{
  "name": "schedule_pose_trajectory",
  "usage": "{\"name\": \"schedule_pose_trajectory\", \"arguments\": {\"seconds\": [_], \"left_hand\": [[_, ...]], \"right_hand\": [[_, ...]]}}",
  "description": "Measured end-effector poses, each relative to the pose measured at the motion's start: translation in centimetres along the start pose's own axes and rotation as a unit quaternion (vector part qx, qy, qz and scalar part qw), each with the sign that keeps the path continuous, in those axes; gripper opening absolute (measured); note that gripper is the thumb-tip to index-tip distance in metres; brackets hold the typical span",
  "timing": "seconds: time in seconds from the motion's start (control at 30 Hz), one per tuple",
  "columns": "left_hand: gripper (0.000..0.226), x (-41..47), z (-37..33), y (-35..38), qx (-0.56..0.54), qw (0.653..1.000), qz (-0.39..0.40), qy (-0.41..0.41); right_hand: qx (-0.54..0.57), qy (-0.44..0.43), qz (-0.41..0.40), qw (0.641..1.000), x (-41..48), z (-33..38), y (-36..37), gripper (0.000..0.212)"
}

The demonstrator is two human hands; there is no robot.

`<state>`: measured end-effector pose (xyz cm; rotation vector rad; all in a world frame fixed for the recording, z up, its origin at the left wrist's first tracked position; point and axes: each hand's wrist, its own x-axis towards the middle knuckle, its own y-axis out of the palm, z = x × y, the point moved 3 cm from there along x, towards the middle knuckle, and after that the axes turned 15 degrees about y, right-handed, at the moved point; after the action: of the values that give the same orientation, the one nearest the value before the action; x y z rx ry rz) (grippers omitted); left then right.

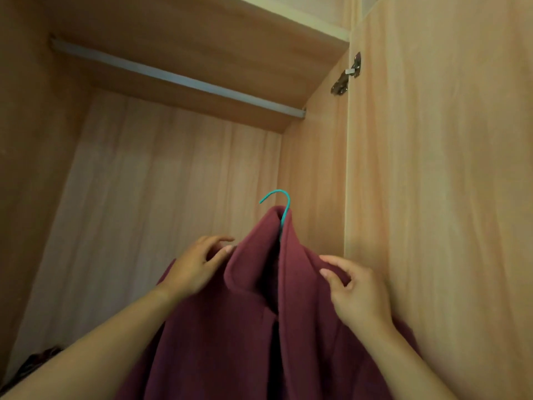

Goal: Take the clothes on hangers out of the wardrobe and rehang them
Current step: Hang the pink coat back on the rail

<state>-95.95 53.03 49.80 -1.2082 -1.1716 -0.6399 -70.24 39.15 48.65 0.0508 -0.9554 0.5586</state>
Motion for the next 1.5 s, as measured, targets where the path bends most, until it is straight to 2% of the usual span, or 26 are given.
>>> {"name": "schedule_pose_trajectory", "arguments": {"seconds": [0.07,0.17,0.3,0.4,0.5,0.6,0.8,0.9,1.0,1.1,1.2,1.5], "left_hand": [[0.036,1.5,2.8,-0.5,-0.015,1.000,-0.022,-0.003],[0.036,4.6,6.4,-1.4,0.010,1.000,-0.015,0.015],[0.073,10.5,11.5,-2.4,0.098,0.994,-0.002,0.051],[0.083,15.4,14.7,-3.5,0.177,0.982,-0.010,0.071],[0.080,20.0,16.3,-5.0,0.243,0.966,-0.031,0.088],[0.057,24.5,17.3,-6.7,0.267,0.954,-0.072,0.119],[0.071,31.9,18.2,-9.1,0.262,0.933,-0.150,0.194],[0.062,33.7,18.0,-8.3,0.210,0.939,-0.173,0.208],[0.059,33.7,19.2,-6.2,0.155,0.954,-0.164,0.200],[0.073,32.8,20.3,-4.5,0.135,0.959,-0.156,0.193],[0.078,32.1,20.8,-3.6,0.132,0.960,-0.155,0.192],[0.068,30.3,22.3,-2.2,0.117,0.969,-0.146,0.161]], "right_hand": [[-0.006,-0.002,-0.016,1.000,2.2,0.6,1.6,0.021],[-0.011,-0.016,-0.054,0.998,5.9,1.5,3.8,0.021],[-0.057,-0.065,-0.117,0.989,11.8,3.8,7.2,0.024],[-0.100,-0.096,-0.155,0.978,16.3,5.4,9.5,0.025],[-0.130,-0.113,-0.179,0.969,20.5,6.8,11.2,0.025],[-0.155,-0.122,-0.201,0.960,24.4,8.1,12.2,0.025],[-0.200,-0.117,-0.243,0.942,32.0,11.0,12.8,0.026],[-0.210,-0.109,-0.264,0.935,35.2,12.3,12.9,0.026],[-0.224,-0.092,-0.280,0.929,37.4,13.4,13.2,0.027],[-0.237,-0.071,-0.279,0.928,39.4,13.7,13.8,0.024],[-0.258,-0.063,-0.274,0.924,40.3,13.6,14.5,0.023],[-0.289,-0.068,-0.236,0.925,41.0,12.4,17.0,0.025]]}}
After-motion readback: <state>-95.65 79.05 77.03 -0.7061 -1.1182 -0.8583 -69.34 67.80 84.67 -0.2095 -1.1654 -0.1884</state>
